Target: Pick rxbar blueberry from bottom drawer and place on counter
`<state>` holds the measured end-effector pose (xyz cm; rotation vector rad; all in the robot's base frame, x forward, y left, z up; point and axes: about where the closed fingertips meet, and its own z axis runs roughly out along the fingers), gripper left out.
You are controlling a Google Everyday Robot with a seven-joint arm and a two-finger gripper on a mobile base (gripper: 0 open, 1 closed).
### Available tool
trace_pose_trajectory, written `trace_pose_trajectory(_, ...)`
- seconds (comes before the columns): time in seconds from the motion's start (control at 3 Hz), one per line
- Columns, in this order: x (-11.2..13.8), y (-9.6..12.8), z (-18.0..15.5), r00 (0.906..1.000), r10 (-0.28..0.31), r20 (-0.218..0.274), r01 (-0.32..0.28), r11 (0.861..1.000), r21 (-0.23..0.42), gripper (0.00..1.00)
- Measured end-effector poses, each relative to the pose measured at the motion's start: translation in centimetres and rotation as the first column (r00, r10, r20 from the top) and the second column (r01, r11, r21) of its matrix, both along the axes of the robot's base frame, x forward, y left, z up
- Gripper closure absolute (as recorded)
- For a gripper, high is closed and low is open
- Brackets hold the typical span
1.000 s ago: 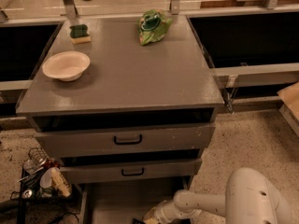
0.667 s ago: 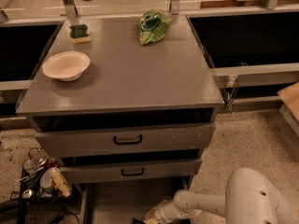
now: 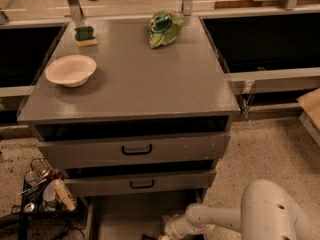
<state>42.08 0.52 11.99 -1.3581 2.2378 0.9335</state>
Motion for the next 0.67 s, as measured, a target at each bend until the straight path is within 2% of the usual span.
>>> trace_pose_trajectory(0.33, 0.00, 0.00, 0.00, 1.0000, 0.000, 0.000, 0.000, 1.000, 0.000, 0.00)
trace_pose_trajectory(0.67, -0.37, 0.46, 0.95, 0.9986, -0.037, 0.038, 0.039, 0.998, -0.051, 0.00)
